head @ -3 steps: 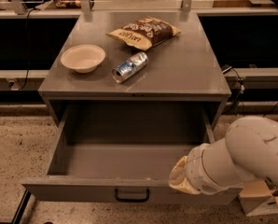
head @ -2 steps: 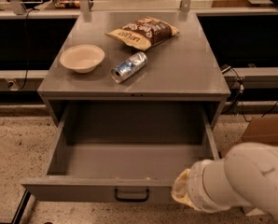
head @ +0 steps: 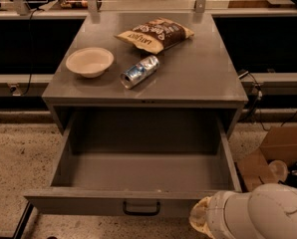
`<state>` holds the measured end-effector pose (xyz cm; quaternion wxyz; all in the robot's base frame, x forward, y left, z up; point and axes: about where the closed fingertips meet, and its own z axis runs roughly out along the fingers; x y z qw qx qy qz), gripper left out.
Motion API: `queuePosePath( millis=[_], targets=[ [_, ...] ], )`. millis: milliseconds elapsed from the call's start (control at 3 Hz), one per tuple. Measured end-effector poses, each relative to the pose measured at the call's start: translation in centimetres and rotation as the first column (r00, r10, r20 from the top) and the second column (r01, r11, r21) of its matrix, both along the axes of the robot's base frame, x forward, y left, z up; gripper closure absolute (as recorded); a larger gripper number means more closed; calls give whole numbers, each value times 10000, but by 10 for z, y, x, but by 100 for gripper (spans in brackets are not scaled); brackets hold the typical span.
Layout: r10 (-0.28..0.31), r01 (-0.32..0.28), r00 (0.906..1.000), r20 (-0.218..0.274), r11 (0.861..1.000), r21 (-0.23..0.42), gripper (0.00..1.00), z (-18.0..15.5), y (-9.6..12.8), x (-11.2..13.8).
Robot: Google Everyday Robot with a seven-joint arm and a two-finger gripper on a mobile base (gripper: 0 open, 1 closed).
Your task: Close top drawer
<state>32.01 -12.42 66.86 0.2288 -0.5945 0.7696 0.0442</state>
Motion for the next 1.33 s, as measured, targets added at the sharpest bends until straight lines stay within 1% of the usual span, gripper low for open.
queuePosePath(
  millis=[333,667,1000,1333],
  targets=[
    [-111,109,9999,40,9990,431,100,-25,-13,5],
    [4,-12,9997,245,9994,333,100,-32,-12,22],
    [156,-160,9963,847,9999,38,100,-16,-13,54],
    [394,-408,9849,1685,9992,45,100,10,-11,109]
  ],
)
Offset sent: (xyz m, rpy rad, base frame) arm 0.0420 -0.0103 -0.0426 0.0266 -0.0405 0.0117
